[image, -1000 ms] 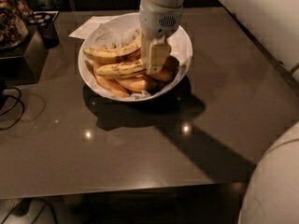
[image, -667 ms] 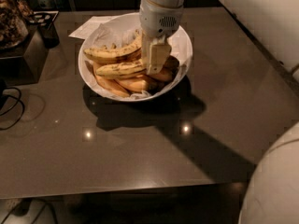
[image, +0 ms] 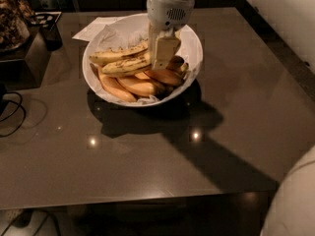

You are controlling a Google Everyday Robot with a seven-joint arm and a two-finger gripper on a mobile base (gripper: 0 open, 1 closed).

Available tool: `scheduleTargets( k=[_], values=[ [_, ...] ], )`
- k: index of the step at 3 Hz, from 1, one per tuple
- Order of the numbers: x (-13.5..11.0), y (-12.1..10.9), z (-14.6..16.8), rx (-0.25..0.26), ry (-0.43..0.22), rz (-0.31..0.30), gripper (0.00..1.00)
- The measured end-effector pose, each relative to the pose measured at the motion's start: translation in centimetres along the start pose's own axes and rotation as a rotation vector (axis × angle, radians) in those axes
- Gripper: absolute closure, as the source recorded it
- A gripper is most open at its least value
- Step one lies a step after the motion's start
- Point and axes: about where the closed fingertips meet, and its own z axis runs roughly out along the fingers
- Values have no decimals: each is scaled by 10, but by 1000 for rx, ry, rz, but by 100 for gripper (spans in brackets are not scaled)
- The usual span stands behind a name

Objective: Pick banana from white bowl

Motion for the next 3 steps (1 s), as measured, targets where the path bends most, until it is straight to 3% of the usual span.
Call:
scheduleTargets(
  k=[1,2,3],
  values=[
    [-1,3,-19,48,-32,11,100],
    [5,20,-40,127,-62,36,100],
    [8,22,-42,139,-62,41,100]
  ],
)
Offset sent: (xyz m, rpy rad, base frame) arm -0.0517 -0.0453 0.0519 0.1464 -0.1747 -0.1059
